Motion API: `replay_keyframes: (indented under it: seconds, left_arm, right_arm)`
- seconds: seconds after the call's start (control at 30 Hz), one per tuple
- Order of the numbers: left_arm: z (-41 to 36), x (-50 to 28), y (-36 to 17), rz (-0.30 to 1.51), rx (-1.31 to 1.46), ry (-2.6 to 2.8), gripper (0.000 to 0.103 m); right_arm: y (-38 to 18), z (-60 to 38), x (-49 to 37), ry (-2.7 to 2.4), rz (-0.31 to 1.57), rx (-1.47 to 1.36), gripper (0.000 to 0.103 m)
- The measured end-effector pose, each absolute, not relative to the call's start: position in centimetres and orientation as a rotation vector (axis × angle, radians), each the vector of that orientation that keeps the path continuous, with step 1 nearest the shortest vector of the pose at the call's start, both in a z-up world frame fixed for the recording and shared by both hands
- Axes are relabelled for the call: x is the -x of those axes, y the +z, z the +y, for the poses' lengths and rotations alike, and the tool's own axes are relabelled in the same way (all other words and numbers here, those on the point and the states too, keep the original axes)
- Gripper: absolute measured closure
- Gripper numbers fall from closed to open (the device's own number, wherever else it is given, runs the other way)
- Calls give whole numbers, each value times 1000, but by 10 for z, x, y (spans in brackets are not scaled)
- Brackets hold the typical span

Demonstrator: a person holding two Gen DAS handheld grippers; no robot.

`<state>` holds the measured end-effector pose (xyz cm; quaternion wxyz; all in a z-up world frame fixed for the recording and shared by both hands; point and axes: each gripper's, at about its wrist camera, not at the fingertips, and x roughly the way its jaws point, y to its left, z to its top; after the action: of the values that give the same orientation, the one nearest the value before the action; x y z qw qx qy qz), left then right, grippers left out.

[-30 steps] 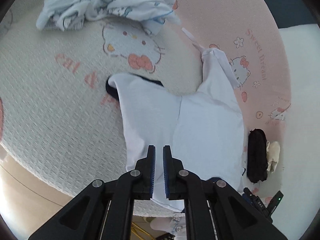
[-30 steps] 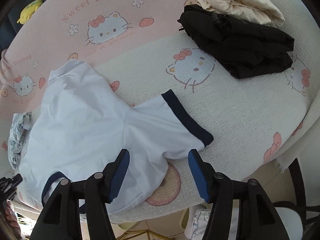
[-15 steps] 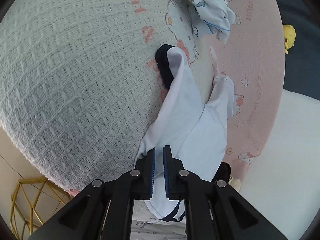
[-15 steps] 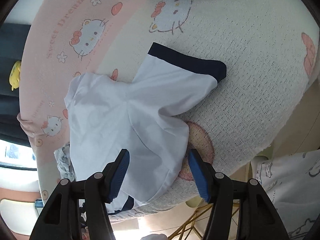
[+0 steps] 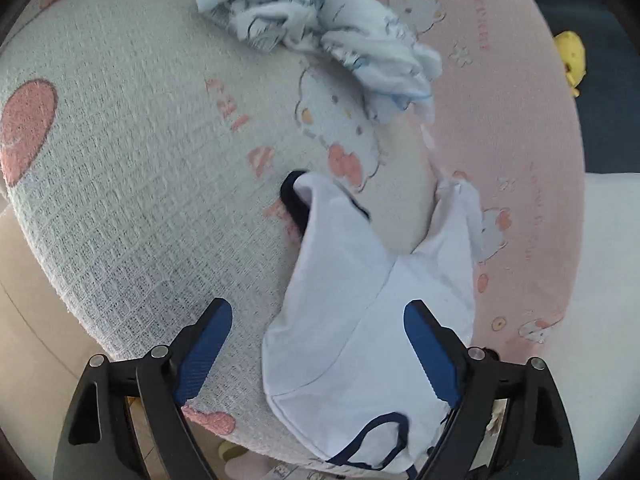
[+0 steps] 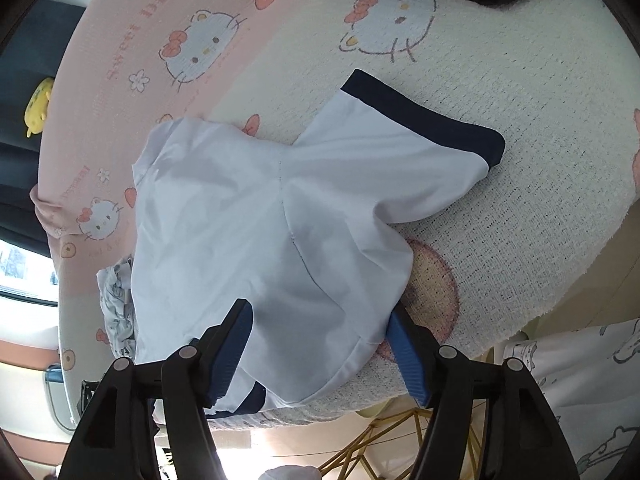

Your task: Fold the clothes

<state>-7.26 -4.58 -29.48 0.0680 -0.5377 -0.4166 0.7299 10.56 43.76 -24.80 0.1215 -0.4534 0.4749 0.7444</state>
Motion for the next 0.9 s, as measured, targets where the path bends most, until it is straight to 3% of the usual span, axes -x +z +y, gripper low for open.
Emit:
replay_keyframes:
  seconds: [0.23, 0.37, 0.77, 0.9]
  left_arm:
    - [-20, 70, -299, -1217, 1567, 2108, 15]
    - [-9, 73, -295, -1120, 1581, 2145, 15]
    - [-23, 105, -307, -1257, 1512, 1982, 14]
    - [-23, 109, -310, -1323, 1461, 1949, 14]
  right_arm:
    - [-252, 440, -113, 2154, 1532, 1259, 36]
    - [-262, 444, -120, 2093, 1752, 1164, 36]
    - [-267, 454, -134, 2008, 1861, 1066, 36]
    - [-276, 468, -137, 1977, 2010, 951, 35]
